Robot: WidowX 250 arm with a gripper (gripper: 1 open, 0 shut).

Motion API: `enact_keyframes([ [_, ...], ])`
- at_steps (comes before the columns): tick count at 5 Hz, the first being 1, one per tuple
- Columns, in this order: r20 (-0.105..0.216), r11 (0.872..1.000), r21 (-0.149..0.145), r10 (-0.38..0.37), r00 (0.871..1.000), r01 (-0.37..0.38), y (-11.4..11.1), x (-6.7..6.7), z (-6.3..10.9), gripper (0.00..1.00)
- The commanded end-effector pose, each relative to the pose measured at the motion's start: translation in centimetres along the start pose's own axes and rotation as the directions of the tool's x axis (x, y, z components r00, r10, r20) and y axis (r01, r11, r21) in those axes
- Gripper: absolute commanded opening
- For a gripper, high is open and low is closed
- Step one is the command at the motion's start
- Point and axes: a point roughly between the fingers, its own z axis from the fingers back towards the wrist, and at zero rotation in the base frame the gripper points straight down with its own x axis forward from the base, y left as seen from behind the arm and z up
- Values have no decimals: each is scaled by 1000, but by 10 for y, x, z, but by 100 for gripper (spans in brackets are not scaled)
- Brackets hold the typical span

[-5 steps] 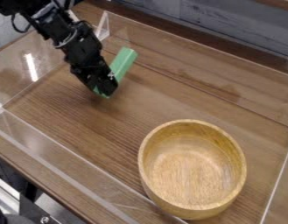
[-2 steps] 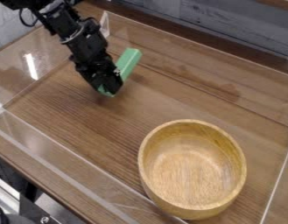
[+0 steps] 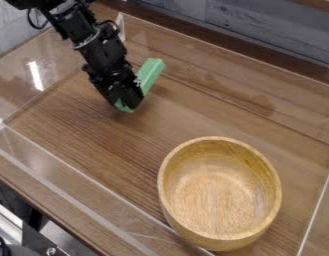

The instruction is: Remove the green block from inside the brown bowl and put it on the table

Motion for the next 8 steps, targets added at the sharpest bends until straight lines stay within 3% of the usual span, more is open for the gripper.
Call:
enact_keyframes([
  [1, 15, 1000, 15, -20, 1000, 20, -4, 13, 10, 0],
  [5, -63, 999, -31, 27, 998, -29, -18, 13, 9, 0],
  [8, -119, 998, -47, 41, 992, -47, -32, 16, 11, 0],
])
